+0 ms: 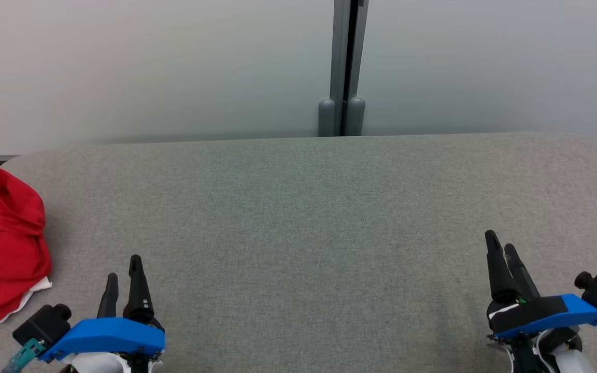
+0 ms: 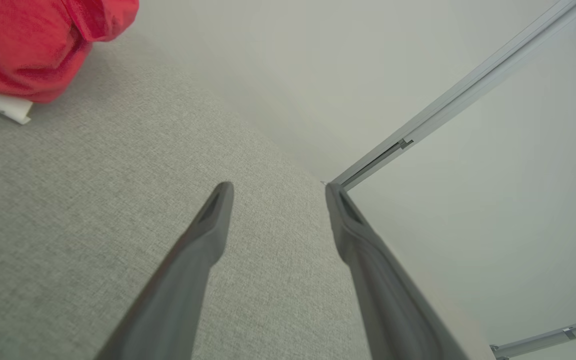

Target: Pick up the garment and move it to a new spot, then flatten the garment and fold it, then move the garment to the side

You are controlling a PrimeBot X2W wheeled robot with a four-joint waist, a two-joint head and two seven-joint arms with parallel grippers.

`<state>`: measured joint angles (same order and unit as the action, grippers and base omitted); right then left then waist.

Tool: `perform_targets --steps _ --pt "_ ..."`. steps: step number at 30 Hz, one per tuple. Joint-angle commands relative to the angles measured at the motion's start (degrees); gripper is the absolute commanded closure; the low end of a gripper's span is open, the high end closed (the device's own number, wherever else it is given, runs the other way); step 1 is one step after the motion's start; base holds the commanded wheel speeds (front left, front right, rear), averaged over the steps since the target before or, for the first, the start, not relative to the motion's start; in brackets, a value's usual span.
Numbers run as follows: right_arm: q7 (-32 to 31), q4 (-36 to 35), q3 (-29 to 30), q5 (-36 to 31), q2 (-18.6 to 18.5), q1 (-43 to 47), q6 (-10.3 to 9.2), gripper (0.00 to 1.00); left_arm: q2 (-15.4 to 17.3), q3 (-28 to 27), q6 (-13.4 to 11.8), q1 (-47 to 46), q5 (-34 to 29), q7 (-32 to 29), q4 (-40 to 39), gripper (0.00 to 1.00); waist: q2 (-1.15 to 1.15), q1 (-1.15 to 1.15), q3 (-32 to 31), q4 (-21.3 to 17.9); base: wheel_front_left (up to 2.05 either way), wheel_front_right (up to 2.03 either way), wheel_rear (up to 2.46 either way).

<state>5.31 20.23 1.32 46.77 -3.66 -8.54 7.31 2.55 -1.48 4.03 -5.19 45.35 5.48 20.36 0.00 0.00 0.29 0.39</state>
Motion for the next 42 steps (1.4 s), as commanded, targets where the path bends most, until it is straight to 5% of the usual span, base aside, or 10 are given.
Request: perform_targets --steps 1,42 --pt "0.67 -0.4 -0.13 -1.52 -0.06 -1.7 0.19 0.0 0.37 -0.02 -0.13 -1.7 -1.37 0.47 -0.41 0.0 0.0 0.0 -0.01 -0.01 0.0 0.0 0.0" --pt "6.66 1.81 0.34 -29.56 0.72 -1.98 0.21 0.0 0.38 4.43 -1.66 -1.73 -29.04 6.5 2.44 0.0 0.0 0.0 -0.31 -0.35 0.0 0.0 0.0"
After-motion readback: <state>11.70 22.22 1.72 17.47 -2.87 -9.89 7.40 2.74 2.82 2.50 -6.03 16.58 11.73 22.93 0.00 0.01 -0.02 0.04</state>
